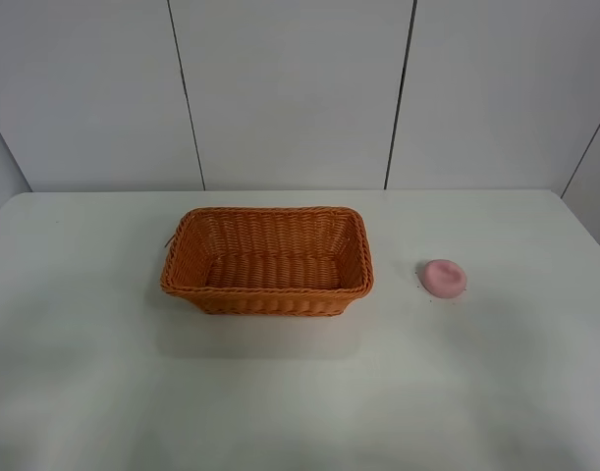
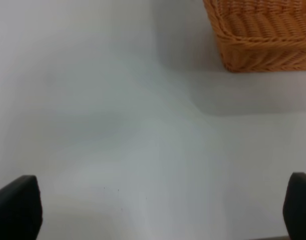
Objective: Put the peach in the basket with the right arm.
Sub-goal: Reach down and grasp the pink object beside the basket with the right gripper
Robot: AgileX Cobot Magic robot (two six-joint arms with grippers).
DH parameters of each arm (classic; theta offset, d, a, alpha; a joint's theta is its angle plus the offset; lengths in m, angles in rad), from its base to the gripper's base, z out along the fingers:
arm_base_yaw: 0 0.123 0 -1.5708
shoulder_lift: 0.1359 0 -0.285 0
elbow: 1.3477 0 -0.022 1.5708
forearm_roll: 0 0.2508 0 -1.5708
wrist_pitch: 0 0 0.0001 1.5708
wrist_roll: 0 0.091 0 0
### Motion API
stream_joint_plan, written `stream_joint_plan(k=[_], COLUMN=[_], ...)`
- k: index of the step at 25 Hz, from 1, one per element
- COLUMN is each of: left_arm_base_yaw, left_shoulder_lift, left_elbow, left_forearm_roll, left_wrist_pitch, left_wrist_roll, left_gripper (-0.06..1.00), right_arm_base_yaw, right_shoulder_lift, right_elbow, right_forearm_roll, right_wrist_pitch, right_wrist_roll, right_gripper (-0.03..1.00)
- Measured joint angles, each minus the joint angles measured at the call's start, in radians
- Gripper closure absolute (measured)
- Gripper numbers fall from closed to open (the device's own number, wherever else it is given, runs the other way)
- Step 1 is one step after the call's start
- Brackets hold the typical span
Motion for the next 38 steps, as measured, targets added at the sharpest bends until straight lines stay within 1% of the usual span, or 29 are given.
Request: stream_joint_plan(k=[11,14,19,32,38], left_arm_base_yaw=[0.0,0.0,0.0,0.0,0.0], left_shoulder_lift=[0.0,0.0,0.0,0.0,0.0], left_elbow=[0.0,0.0,0.0,0.0,0.0], left_forearm_roll=[0.0,0.0,0.0,0.0,0.0], left_wrist_pitch=[0.0,0.0,0.0,0.0,0.0], left_wrist_roll=[0.0,0.0,0.0,0.0,0.0], left_gripper=[-0.04,-0.04,-0.04,-0.04,-0.04], right_arm_base_yaw=[0.0,0.0,0.0,0.0,0.0], right_shoulder_lift=[0.003,0.075,0.341,1.2,1.564], right_elbow=[-0.001,-0.035,-0.156,-0.512,-0.708], right_forearm_roll=[-0.002,-0.005,0.0,0.007,0.008], right_wrist_pitch=[0.0,0.0,0.0,-0.003,0.055], right_wrist_roll=[0.0,0.0,0.004,0.013,0.013], right_gripper=[0.27,0.27,0.27,0.27,0.27])
